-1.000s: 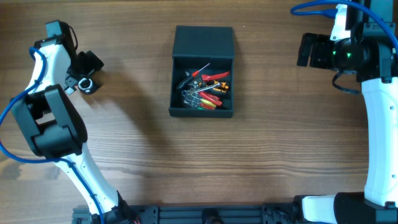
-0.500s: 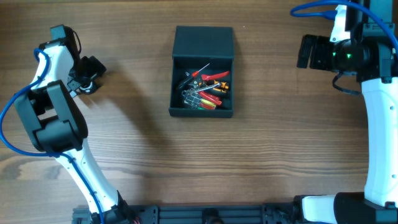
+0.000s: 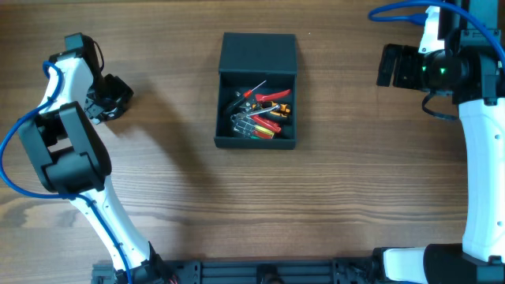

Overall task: Pack container
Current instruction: 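Lower the left gripper and grasp the tape measure by its strap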

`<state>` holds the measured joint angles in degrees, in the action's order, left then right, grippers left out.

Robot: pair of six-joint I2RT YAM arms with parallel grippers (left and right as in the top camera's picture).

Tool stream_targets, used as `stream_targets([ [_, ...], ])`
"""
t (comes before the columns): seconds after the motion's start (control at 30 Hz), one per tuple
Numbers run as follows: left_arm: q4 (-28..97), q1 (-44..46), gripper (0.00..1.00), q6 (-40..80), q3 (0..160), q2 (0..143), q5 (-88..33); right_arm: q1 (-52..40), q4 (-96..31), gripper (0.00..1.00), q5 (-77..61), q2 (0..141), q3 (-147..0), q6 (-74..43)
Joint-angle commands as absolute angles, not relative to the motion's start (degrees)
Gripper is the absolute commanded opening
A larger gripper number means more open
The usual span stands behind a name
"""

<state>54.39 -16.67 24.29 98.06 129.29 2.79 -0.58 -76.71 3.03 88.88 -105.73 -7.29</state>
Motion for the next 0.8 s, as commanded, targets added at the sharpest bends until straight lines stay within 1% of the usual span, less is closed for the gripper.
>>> stream_targets([
  [0.0,54.9,-17.1,0.75,24.4,98.2,130.5,2.8,-0.4,-77.3,1.00,2.6,89.0,-105.5,-7.5],
  [0.23,54.7,-17.1,0.75,24.4,98.2,130.5,2.9,-0.4,-77.5,1.00,2.6,89.0,-105.5,-7.5],
  [0.33,54.4,-17.1,0.70,24.4,98.2,130.5,2.9,-0.4,-77.6,1.00,2.6,89.0,-105.5,-7.5],
  [0.57,54.5,-17.1,0.63,24.4,98.2,130.5,2.8,-0.4,-77.7,1.00,2.6,89.0,-105.5,-7.5],
  [0.63,54.5,-17.1,0.59,24.4,98.2,130.5,2.8,-0.4,-77.8,1.00,2.6,89.0,-105.5,-7.5],
  [0.77,54.7,-17.1,0.56,24.4,98.2,130.5,2.8,-0.4,-77.8,1.00,2.6,89.0,-105.5,-7.4],
])
